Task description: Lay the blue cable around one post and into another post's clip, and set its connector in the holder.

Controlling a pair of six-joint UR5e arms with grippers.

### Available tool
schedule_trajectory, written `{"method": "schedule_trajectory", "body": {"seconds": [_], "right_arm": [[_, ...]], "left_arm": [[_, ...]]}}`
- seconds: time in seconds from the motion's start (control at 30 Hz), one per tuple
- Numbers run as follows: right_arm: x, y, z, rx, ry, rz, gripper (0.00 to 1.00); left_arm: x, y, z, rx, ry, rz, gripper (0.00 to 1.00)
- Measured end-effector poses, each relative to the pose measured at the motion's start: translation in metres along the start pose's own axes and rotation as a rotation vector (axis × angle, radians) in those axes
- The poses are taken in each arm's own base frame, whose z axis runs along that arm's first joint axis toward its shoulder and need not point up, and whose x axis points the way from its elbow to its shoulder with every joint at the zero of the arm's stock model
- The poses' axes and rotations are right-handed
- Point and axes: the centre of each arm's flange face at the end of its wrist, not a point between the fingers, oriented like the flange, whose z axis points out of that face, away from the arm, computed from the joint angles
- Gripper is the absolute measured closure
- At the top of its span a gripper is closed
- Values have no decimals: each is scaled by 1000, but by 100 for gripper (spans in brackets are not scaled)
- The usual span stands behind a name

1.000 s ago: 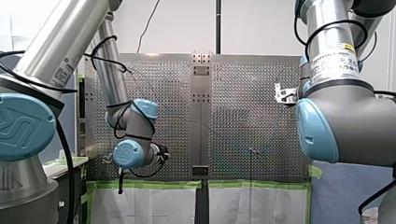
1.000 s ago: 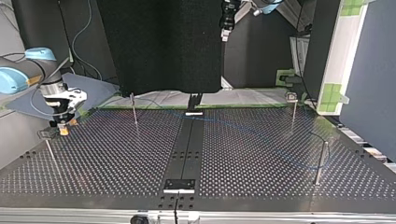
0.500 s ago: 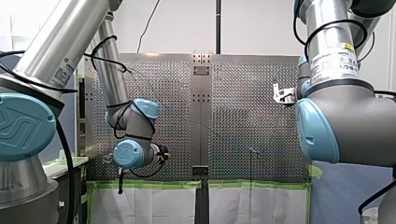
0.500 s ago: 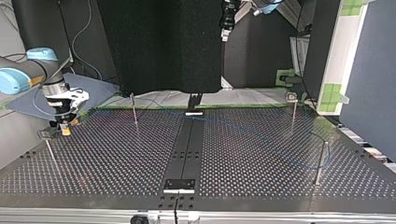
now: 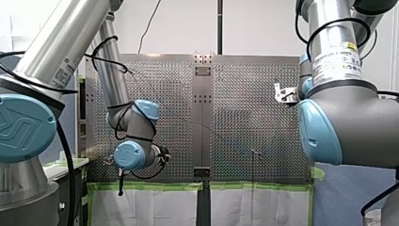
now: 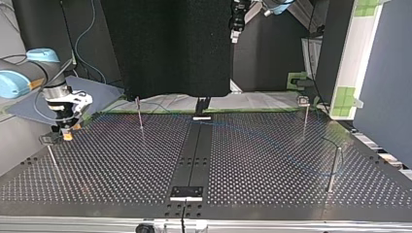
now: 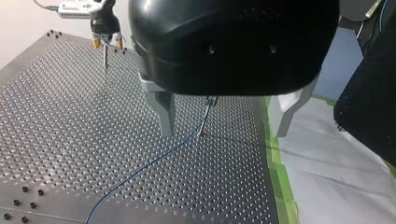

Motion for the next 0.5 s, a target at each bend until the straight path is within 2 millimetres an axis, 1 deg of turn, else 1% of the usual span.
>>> {"method": "schedule_trajectory", "body": {"seconds": [0.5], "right_arm": [[3, -9, -8, -19, -11, -8, 0]], "left_arm": [[0, 0, 0, -2, 5, 6, 0]]}}
